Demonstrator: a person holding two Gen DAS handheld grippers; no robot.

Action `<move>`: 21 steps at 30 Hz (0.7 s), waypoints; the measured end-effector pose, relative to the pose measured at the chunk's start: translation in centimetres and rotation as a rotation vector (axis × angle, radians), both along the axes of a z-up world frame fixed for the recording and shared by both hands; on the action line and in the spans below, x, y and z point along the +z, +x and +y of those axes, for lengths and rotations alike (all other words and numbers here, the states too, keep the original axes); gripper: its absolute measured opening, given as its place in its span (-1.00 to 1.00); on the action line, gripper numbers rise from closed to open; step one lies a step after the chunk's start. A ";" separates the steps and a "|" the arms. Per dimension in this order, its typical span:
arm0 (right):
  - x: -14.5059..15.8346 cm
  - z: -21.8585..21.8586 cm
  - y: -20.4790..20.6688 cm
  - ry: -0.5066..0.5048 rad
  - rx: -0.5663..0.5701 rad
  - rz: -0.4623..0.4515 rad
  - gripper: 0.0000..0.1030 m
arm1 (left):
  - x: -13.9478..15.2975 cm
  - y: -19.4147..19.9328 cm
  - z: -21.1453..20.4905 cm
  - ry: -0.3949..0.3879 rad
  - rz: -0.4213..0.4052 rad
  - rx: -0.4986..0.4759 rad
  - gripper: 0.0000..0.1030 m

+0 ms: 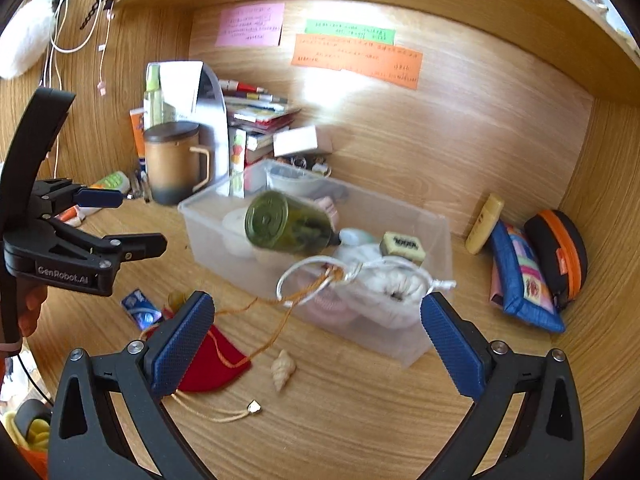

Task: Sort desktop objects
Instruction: 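Move left gripper to the blue Max card while right gripper approaches the spiral shell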

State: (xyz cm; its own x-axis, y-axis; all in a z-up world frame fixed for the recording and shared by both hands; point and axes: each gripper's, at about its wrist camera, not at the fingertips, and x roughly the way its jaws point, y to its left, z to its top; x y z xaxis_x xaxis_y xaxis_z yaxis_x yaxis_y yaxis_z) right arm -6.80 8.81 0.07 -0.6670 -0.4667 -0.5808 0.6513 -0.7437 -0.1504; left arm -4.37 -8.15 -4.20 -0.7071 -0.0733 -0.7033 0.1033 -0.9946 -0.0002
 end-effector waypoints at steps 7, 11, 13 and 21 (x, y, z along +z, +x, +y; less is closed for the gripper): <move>-2.5 0.5 -0.5 0.042 -0.029 -0.071 1.00 | -2.9 1.2 -0.3 -0.013 -0.074 0.001 0.91; -3.5 0.5 -0.7 0.075 -0.036 -0.089 1.00 | -4.5 1.3 -0.6 0.010 -0.117 -0.007 0.91; -4.0 0.5 -0.8 0.089 -0.041 -0.097 1.00 | -5.2 1.3 -0.6 0.014 -0.140 -0.013 0.92; -5.1 0.5 -1.4 0.110 -0.048 -0.119 0.93 | -5.2 1.4 -0.8 0.057 -0.142 -0.042 0.92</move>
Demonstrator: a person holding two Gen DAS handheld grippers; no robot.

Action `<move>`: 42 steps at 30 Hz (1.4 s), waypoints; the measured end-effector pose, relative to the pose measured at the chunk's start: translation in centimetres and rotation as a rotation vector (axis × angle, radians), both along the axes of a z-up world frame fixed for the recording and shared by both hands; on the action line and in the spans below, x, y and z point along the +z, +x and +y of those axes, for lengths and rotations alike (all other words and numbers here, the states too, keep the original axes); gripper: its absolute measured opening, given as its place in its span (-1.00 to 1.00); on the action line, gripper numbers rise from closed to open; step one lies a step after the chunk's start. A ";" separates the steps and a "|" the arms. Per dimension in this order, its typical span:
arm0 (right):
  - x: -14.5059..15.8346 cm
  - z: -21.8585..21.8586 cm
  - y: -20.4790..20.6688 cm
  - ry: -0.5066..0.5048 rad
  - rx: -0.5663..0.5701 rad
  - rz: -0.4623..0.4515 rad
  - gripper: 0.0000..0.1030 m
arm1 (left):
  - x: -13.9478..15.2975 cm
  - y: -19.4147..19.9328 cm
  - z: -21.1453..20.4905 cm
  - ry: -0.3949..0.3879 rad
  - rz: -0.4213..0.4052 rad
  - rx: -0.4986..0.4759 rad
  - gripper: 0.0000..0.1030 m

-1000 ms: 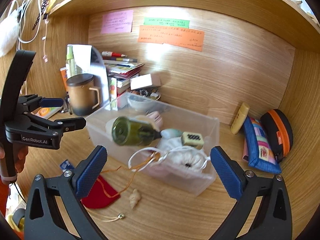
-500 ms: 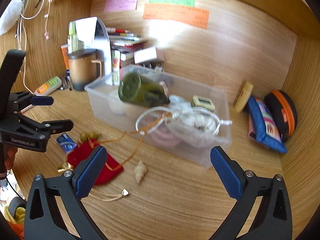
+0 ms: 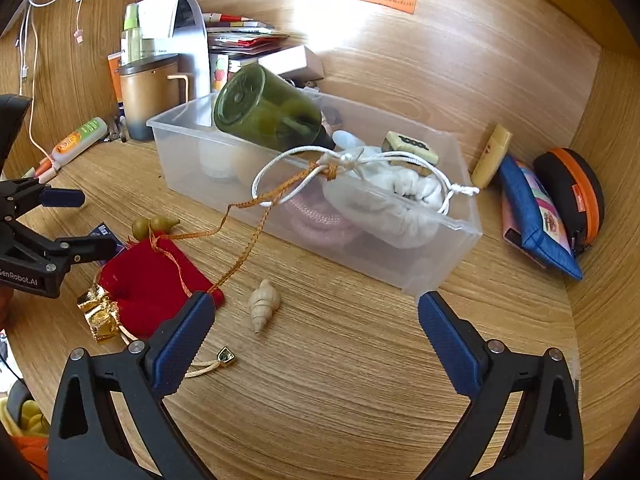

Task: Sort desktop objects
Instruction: 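Move left gripper to the blue Max card while right gripper approaches the spiral shell, then grasp the blue Max card with left gripper while right gripper grasps the spiral shell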

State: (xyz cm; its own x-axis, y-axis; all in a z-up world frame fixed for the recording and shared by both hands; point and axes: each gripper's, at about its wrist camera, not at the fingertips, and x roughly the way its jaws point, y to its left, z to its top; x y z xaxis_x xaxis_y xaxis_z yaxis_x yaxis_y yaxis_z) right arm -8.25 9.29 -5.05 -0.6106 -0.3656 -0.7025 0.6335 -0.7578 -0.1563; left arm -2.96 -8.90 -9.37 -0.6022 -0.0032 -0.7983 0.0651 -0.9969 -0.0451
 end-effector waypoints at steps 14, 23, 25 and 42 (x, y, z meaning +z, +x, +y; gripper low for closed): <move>-1.4 -1.3 -1.1 0.026 0.052 -0.077 0.40 | -1.3 -0.9 0.7 -0.016 0.003 -0.002 0.93; -1.9 -1.5 -1.7 0.025 0.066 -0.122 0.25 | -2.1 -2.0 2.0 -0.033 0.012 -0.045 0.93; -1.9 -1.6 -1.8 0.025 0.068 -0.129 0.25 | -2.1 -2.3 2.0 -0.031 0.011 -0.051 0.93; -2.1 -1.9 -1.4 0.003 0.117 -0.158 -0.23 | -1.0 -1.5 0.3 -0.026 -0.014 -0.006 0.85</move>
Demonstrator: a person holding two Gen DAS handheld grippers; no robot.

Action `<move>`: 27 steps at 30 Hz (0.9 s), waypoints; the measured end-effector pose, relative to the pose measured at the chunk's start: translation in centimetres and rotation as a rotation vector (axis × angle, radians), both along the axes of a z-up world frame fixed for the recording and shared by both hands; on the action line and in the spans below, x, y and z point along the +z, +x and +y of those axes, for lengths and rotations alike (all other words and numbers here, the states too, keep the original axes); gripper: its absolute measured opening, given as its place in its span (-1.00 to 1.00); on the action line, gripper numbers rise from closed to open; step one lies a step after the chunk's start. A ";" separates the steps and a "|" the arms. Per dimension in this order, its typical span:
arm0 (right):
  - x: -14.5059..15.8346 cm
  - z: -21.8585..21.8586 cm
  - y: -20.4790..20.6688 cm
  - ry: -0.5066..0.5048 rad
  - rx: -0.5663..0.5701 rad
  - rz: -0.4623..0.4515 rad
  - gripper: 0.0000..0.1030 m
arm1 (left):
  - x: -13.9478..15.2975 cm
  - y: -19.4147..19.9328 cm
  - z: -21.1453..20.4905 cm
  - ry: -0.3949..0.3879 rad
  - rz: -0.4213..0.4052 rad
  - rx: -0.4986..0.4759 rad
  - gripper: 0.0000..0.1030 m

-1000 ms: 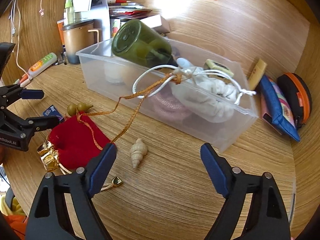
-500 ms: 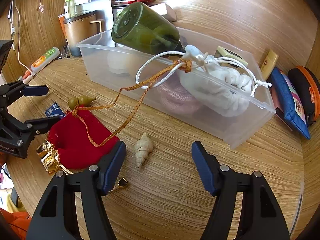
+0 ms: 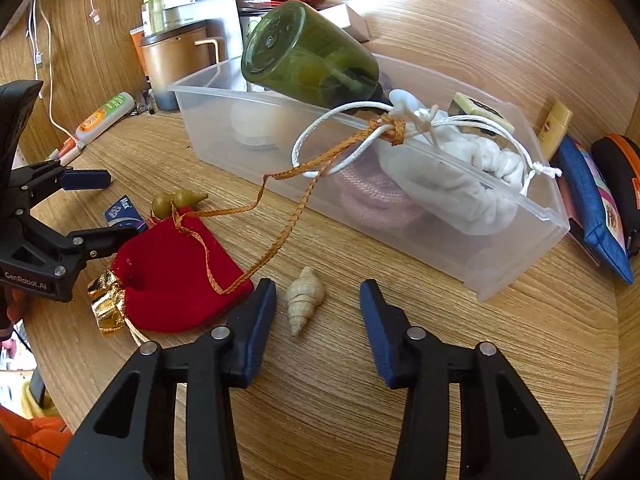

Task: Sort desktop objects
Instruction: 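Grasp the blue Max card with left gripper while right gripper grasps the spiral shell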

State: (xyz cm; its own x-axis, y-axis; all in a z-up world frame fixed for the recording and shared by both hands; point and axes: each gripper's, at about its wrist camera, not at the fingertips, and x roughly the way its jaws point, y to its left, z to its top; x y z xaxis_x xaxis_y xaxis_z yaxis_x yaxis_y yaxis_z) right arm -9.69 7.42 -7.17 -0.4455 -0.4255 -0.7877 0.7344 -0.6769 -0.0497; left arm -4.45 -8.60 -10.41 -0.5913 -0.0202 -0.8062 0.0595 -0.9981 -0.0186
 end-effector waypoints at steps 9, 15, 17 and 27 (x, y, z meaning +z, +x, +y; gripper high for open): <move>-0.1 -1.0 0.5 0.010 0.027 0.017 -0.58 | 0.6 1.1 0.3 -0.005 0.031 -0.025 0.46; -0.1 -1.1 0.7 0.006 0.033 0.011 -0.63 | 0.8 1.1 0.9 -0.008 0.037 -0.041 0.13; -0.1 -1.0 0.7 0.002 0.040 0.008 -0.64 | 0.9 1.2 1.0 -0.005 0.035 -0.050 -0.03; 0.4 0.4 0.5 -0.038 0.027 0.007 -0.65 | 0.8 1.5 1.1 0.000 0.047 -0.015 -0.04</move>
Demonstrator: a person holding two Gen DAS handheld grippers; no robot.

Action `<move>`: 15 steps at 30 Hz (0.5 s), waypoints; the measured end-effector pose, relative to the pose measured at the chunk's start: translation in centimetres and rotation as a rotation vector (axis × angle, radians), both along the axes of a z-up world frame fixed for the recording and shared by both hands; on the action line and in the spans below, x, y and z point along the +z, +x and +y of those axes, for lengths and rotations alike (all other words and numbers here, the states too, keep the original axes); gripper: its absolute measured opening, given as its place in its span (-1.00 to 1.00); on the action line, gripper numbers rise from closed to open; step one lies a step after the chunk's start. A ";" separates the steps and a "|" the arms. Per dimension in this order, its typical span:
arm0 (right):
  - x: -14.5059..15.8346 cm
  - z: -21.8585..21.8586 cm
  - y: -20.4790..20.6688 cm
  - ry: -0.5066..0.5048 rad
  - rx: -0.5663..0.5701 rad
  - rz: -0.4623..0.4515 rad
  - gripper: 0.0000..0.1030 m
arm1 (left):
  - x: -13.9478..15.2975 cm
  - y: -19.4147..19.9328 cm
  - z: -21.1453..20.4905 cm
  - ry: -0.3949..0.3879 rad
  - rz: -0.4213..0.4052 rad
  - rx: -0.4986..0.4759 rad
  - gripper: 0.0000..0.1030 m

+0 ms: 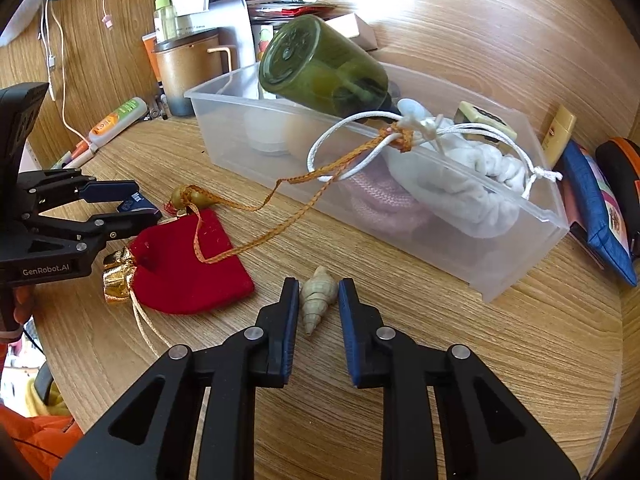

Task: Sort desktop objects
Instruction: 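Grasp the blue Max card with left gripper while right gripper grasps the spiral shell, then carry the card with left gripper while right gripper carries the shell over the clear box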

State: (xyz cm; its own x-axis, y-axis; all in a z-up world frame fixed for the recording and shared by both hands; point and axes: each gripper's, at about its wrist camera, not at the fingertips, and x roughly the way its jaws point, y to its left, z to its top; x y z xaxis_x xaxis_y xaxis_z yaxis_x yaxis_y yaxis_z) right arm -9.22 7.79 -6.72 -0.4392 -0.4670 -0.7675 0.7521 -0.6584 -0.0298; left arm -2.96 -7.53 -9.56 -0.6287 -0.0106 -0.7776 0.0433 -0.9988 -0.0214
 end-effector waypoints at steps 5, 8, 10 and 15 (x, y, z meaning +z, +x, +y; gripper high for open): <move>0.7 1.4 0.2 -0.019 -0.015 0.010 -0.65 | 0.6 0.3 -0.1 0.003 0.024 0.015 -0.04; 1.1 1.8 0.2 -0.026 -0.030 0.017 -0.65 | 1.1 0.4 -0.2 0.006 0.042 0.026 -0.04; 1.5 2.2 0.2 -0.035 -0.040 0.024 -0.65 | 1.6 0.5 -0.2 0.009 0.056 0.028 -0.04; 2.6 3.2 0.2 -0.049 -0.060 0.049 -0.65 | 2.6 0.6 0.1 0.004 0.094 0.029 -0.04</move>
